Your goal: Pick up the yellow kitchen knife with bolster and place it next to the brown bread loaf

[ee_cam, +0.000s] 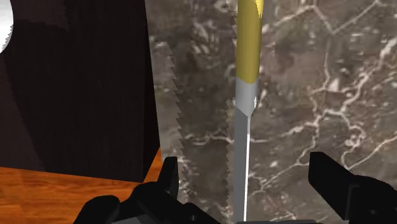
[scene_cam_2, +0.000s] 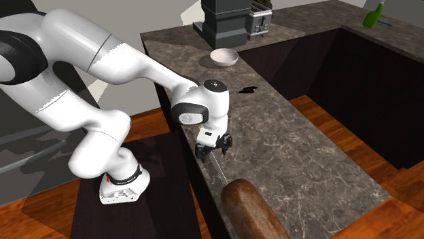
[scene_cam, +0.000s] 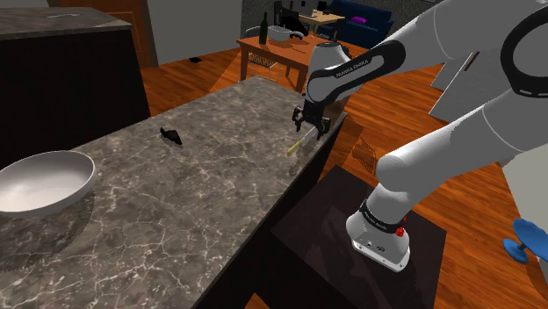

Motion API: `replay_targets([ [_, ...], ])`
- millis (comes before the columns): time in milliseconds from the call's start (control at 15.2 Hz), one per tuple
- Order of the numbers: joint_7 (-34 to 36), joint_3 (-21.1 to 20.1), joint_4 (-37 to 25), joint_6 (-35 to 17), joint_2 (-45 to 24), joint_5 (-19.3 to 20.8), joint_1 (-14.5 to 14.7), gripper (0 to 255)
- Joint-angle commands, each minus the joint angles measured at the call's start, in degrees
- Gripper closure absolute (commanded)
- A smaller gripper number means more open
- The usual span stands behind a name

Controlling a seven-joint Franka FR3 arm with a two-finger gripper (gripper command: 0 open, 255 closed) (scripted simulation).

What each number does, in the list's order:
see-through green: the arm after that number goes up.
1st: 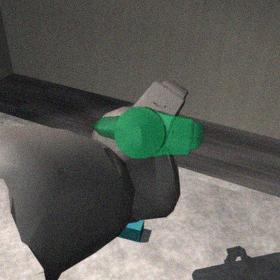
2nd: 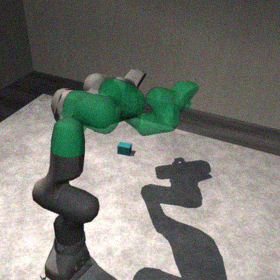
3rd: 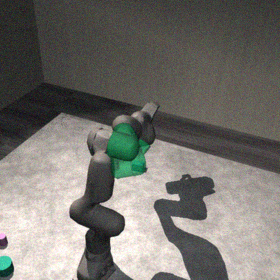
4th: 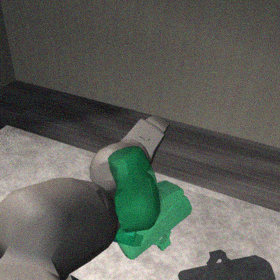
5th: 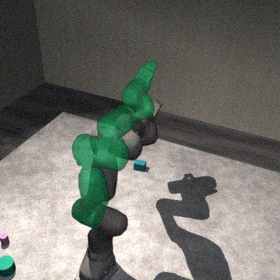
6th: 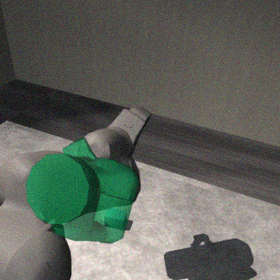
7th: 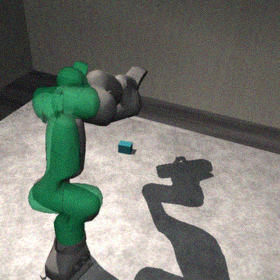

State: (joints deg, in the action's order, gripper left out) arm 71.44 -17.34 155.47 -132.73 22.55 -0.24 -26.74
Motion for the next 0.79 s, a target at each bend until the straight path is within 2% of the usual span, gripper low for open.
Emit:
replay_targets([
  [0, -0.32, 0.22, -0.97, 2.42, 1.48, -0.41, 0.32, 0],
  [198, -0.95, 0.76, -4.13, 8.96, 4.91, -1.16, 0.97, 0],
  [726, -0.95, 0.77, -4.13, 8.96, 4.91, -1.16, 0.98, 0],
])
